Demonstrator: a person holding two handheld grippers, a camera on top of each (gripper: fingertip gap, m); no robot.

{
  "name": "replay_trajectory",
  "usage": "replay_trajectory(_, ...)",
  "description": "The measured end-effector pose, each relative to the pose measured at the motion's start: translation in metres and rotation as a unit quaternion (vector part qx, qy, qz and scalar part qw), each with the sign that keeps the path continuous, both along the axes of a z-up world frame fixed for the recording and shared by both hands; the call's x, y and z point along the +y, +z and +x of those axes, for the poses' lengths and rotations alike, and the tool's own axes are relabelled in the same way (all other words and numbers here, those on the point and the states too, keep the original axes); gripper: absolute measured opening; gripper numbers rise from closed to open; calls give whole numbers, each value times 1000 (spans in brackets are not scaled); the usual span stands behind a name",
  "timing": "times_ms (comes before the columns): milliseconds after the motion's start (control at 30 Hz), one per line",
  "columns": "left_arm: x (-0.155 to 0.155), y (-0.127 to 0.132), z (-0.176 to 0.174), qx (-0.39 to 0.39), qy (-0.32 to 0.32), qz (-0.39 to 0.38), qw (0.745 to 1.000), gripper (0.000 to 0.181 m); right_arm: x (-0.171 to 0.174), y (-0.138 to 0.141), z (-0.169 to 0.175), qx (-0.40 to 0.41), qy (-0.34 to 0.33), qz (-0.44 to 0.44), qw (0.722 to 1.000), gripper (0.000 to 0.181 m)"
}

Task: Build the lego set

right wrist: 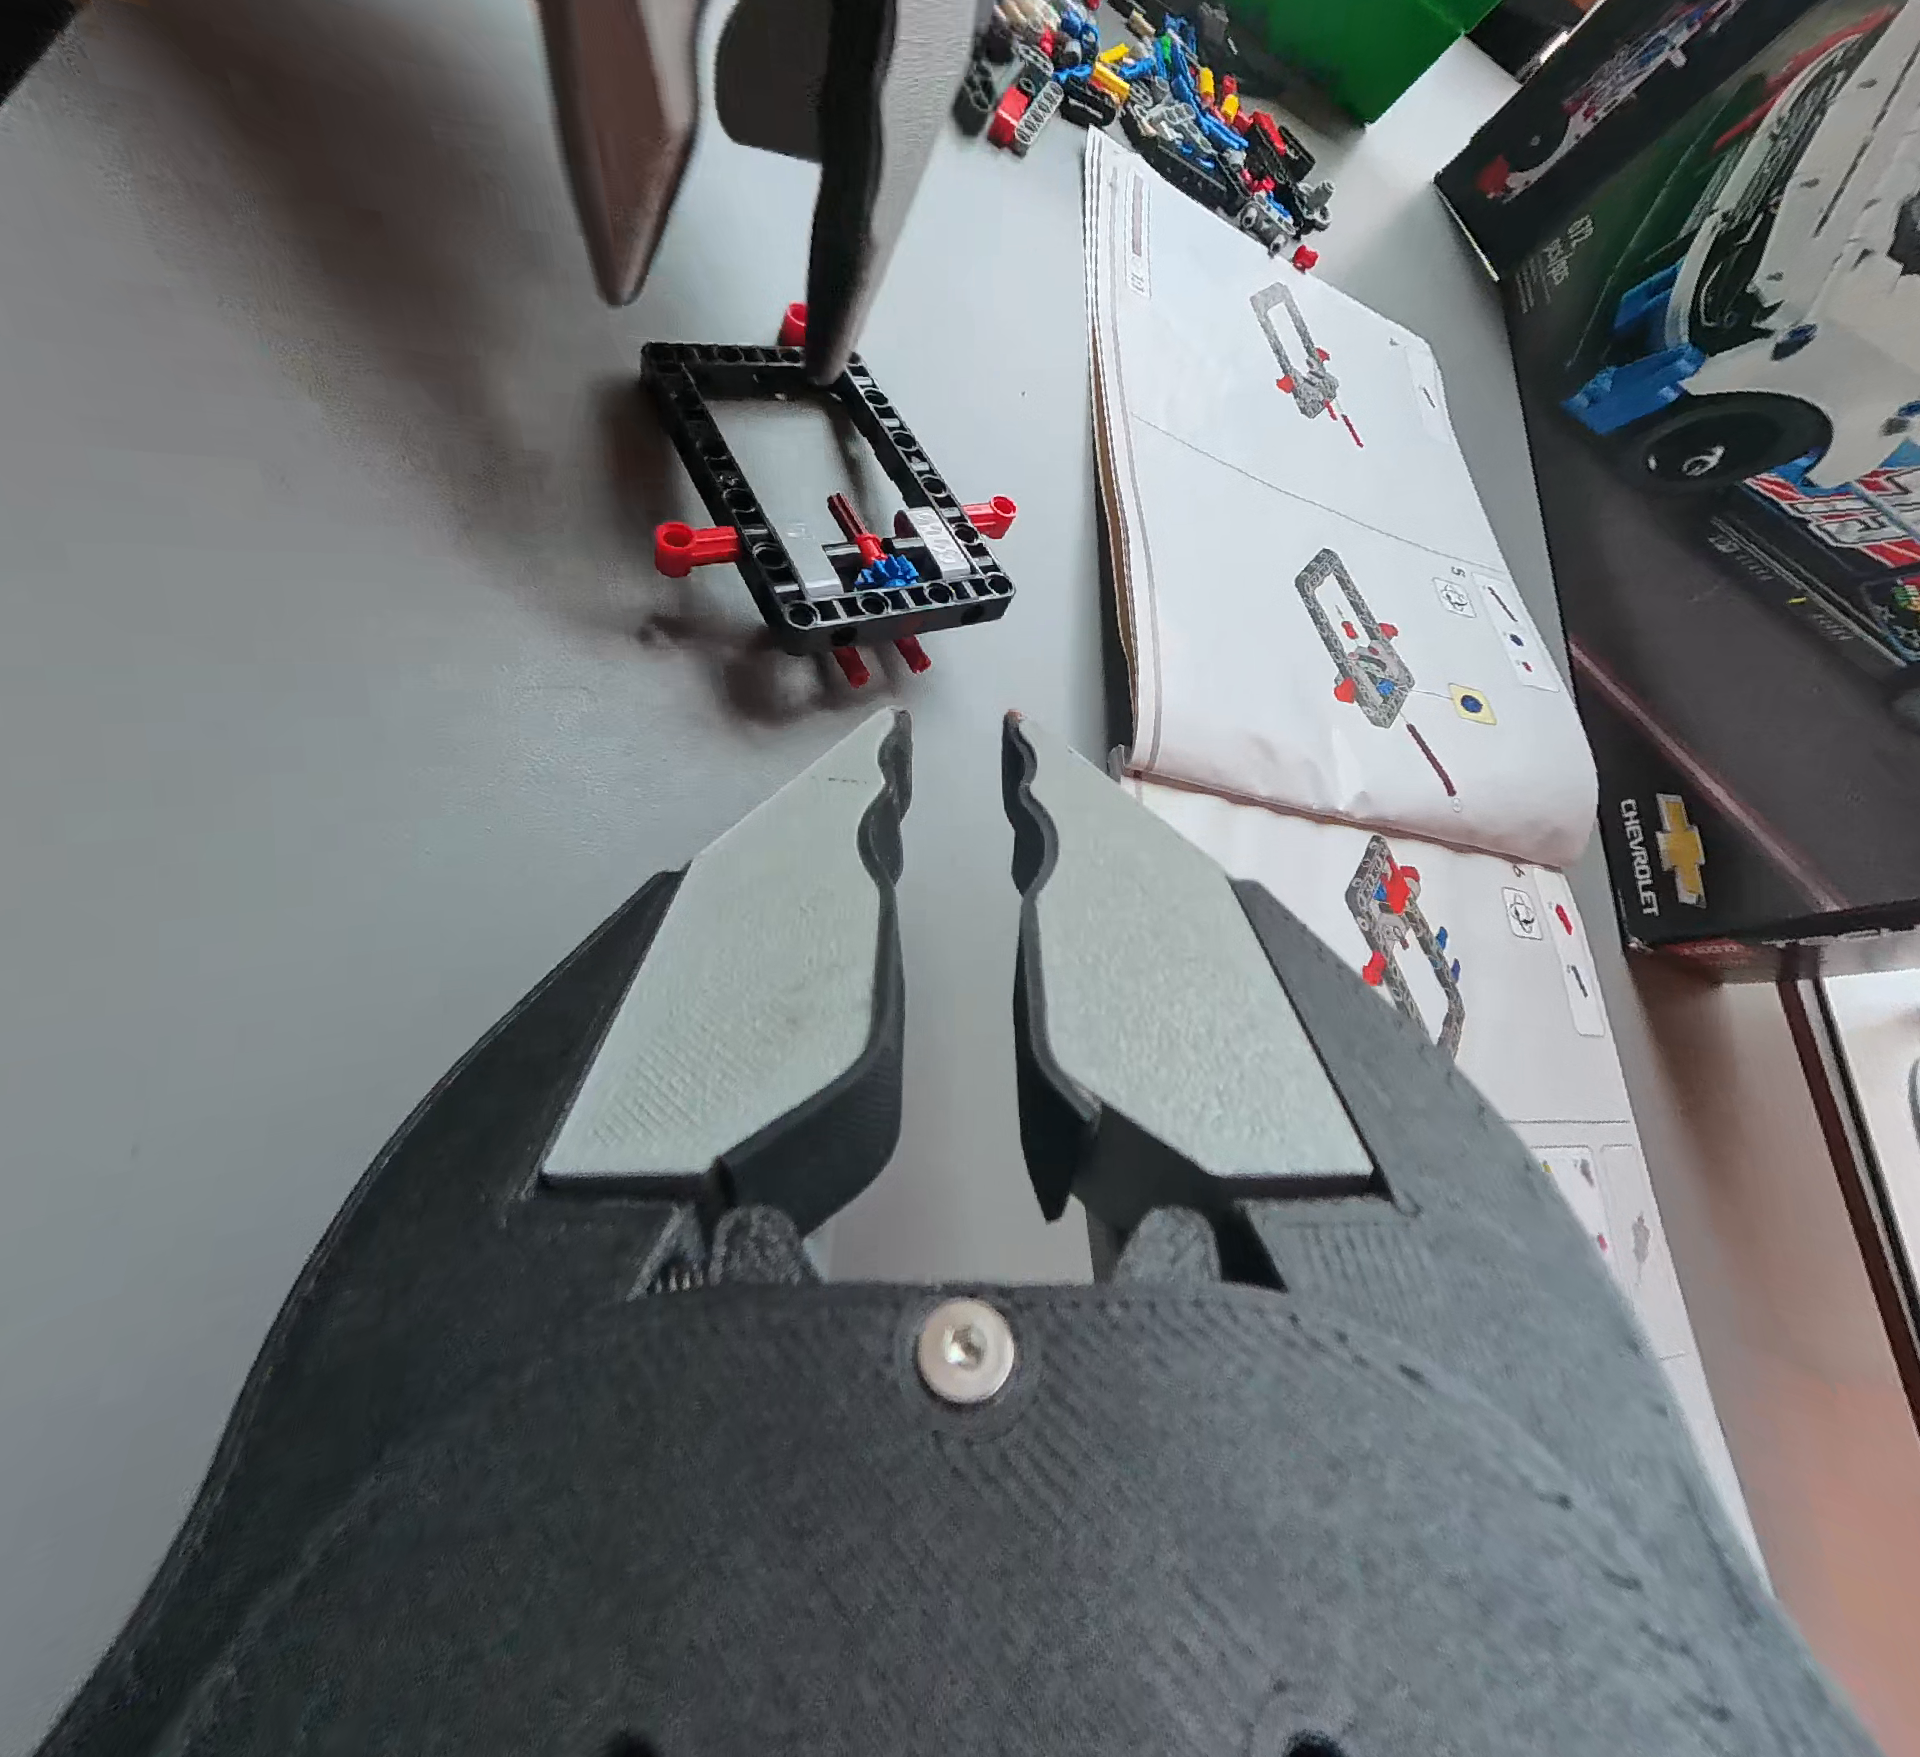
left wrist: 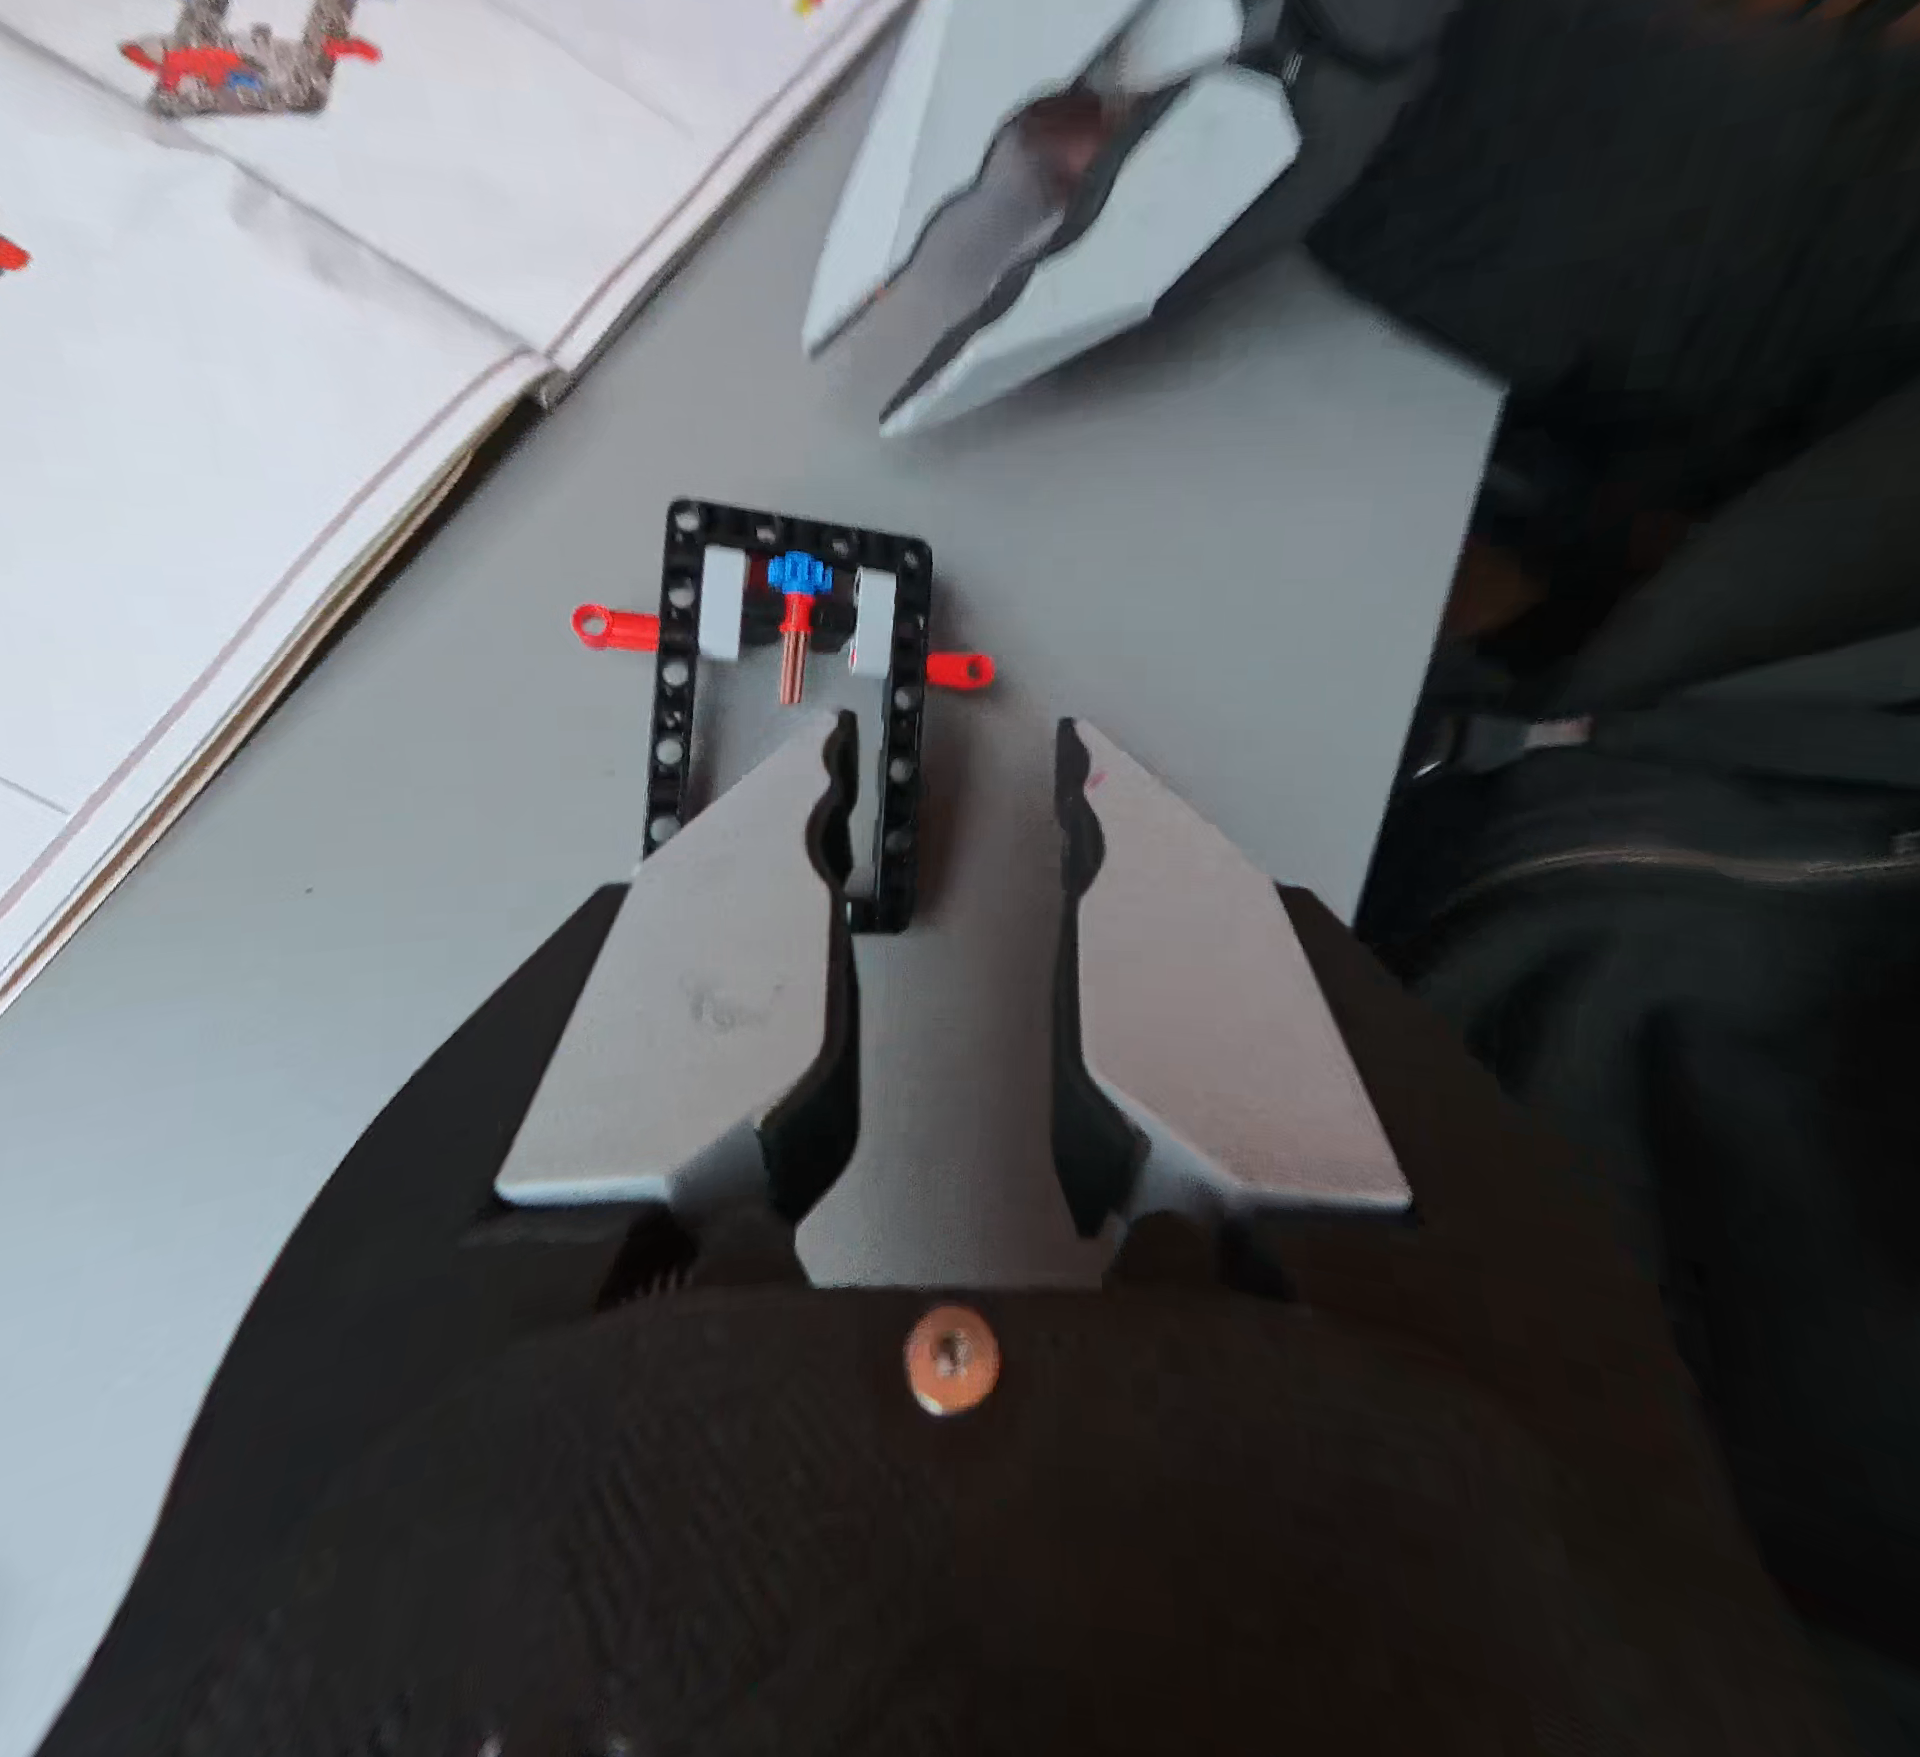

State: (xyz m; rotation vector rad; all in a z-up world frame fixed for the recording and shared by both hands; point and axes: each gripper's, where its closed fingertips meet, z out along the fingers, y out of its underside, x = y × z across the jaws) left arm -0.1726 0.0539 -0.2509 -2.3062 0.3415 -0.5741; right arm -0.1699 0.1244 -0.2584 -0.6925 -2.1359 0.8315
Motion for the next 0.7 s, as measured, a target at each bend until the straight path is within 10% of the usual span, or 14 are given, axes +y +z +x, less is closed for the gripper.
replay_trajectory(133, -7, -39, -12, 175, -9, -57, 983, 35, 5, 3, -1, 5, -7, -4, 1000, 14)
replay_trajectory(300, -5, -43, -9, 194, -26, -73, 978, 6, -4, 8, 5, 3, 19, -22, 1000, 34)
replay_trajectory(700, -5, 16, 13, -63, -96, -122, 986, 5, -39, 12, 13, 64, 57, 132, 988, 29)
